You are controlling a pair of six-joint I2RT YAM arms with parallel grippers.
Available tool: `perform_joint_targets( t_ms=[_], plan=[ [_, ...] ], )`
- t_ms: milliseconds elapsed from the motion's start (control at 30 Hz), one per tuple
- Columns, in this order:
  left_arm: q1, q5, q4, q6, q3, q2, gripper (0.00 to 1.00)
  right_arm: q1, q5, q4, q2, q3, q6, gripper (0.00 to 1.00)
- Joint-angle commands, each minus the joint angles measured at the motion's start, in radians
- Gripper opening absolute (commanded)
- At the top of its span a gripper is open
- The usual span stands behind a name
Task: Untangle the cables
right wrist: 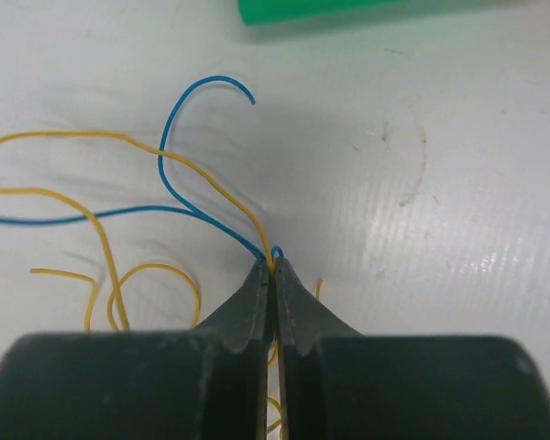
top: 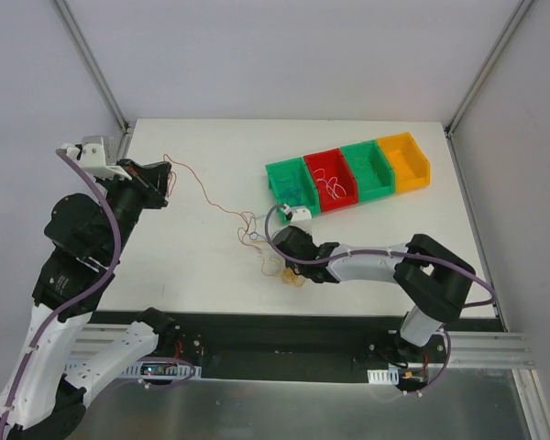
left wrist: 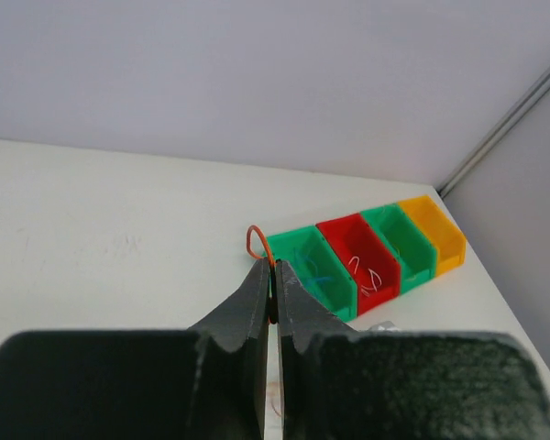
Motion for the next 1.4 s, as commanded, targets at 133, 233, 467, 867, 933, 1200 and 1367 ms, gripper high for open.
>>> perform_joint_targets(
  t_ms=[133,233,467,867,933,1200,1367],
  plan=[
    [0.006,-0.107,0.121,0.104,0.022,0.007,0.00,0.006,0.120,0.015,-0.121,-0.086,0.081,0.01],
    [0.006,-0.179,0.158,0.103,-0.006,-0.032,0.00,0.009,0.184,0.006,-0.192,-0.146,0.158,0.01],
    [0.012,-0.328,0.181,0.133,-0.029,-0.131,0.00,0.008,0.302,-0.002,-0.333,-0.281,0.354,0.01],
    [0.012,-0.414,0.192,0.155,0.115,-0.219,0.00,0.008,0.331,-0.037,-0.286,-0.238,0.363,0.01],
    [0.012,-0.423,0.195,0.185,0.146,-0.204,0.00,0.005,0.339,-0.037,-0.290,-0.246,0.376,0.01],
    [0.011,-0.503,0.193,0.395,0.331,-0.081,0.00,-0.006,0.347,-0.037,-0.295,-0.260,0.390,0.01],
    [0.011,-0.491,0.163,0.443,0.443,-0.006,0.00,-0.006,0.356,-0.032,-0.290,-0.255,0.382,0.01]
  ],
)
